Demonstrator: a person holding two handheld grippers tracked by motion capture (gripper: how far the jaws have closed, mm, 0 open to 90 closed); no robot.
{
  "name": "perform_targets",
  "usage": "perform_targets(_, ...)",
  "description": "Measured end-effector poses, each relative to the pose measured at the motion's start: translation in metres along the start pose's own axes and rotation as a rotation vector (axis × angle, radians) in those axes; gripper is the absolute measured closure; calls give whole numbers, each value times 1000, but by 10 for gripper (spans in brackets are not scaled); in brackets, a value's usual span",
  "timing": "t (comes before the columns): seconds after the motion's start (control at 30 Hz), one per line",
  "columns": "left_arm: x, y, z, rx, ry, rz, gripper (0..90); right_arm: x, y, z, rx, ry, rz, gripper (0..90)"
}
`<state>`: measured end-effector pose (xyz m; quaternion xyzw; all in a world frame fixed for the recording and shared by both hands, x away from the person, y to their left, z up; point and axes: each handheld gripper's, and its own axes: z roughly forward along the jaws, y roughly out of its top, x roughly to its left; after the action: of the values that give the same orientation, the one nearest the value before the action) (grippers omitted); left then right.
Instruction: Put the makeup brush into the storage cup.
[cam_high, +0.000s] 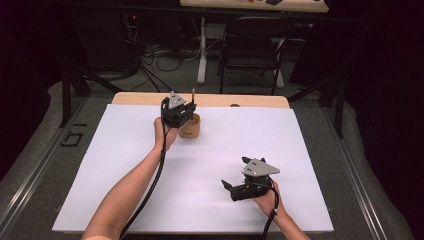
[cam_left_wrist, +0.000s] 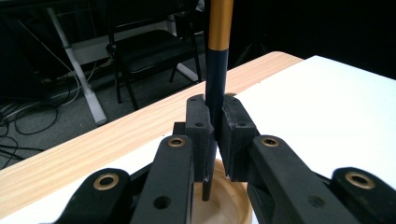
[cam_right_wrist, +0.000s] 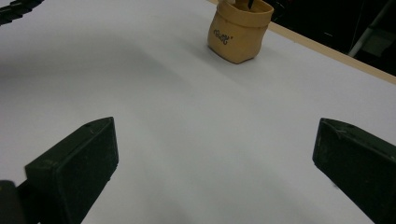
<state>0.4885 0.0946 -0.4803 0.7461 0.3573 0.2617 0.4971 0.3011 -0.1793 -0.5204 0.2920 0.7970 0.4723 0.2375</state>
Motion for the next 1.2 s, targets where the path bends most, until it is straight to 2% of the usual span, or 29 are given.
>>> perform_targets(0.2,-1,-2,4,34,-2,-3,829,0,0,0,4,3,-1,0)
perform_targets(0.4,2,-5,6,40,-1,-15,824,0,0,1,7,5,-2,0)
perform_targets(0.43,2,-4,5,40,-5,-20,774,0,0,0,7,3,-1,0)
perform_targets(0.53,3,-3,3,40,-1,-28,512,-1,0,0,5,2,1,0)
perform_targets(0.6,3,-2,0,43,15,-29,361,-1,0,0,2,0,4,0)
perform_targets(0.67,3,0,-4,40,0,-28,286,-2,0,-2,14,-2,0,0)
perform_targets(0.7,3,0,-6,36,9,-20,237,-2,0,-1,-2,-1,3,0)
perform_targets(0.8,2,2,-12,34,-2,-12,172,-3,0,-2,-5,-9,7,0)
perform_targets(0.93,1,3,-20,31,-4,11,149,-5,1,-4,-18,-16,10,0)
perform_targets(1.2,2,3,-43,15,-17,23,101,-7,3,-8,-52,-30,20,0)
